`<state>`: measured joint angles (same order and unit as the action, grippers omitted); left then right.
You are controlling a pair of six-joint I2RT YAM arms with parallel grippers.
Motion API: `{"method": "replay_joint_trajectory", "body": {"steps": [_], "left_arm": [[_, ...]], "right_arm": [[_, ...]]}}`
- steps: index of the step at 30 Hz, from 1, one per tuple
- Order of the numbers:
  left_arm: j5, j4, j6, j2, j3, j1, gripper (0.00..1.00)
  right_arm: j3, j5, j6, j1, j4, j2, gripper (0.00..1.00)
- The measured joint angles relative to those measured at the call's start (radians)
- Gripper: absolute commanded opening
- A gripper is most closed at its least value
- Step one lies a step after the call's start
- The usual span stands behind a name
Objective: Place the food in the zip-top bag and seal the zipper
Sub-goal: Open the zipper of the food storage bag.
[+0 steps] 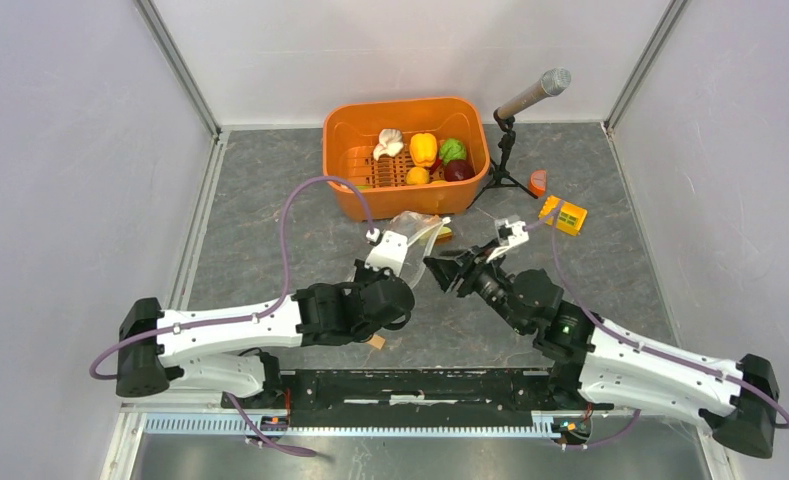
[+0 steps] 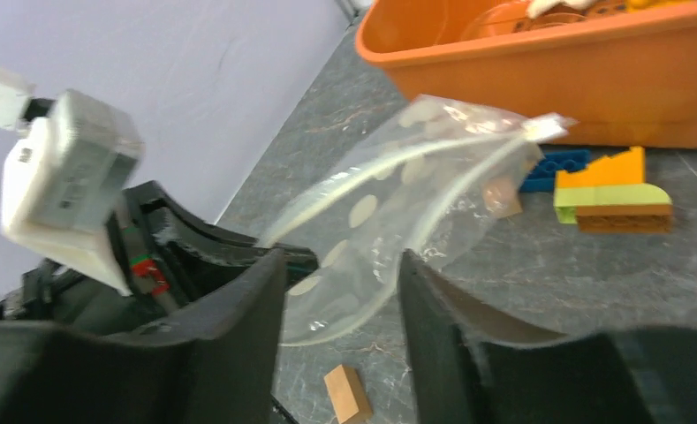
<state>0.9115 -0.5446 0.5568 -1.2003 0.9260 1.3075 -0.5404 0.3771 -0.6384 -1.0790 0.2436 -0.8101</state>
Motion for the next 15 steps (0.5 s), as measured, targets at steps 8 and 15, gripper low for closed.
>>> {"method": "replay_joint_trajectory", "body": {"steps": [8,15], "left_arm": [[-0.006,0.0,0.011,0.036,-0.013,0.0,0.02],[-0.03,0.0,0.023,0.064,-0.04,0.0,0.02]], "right_arm": [[0.08,0.03,-0.04,0.026,-0.026,-0.047,0.65],[0.081,-0.053,-0.069,0.061,0.089,-0.202,0.61]]}}
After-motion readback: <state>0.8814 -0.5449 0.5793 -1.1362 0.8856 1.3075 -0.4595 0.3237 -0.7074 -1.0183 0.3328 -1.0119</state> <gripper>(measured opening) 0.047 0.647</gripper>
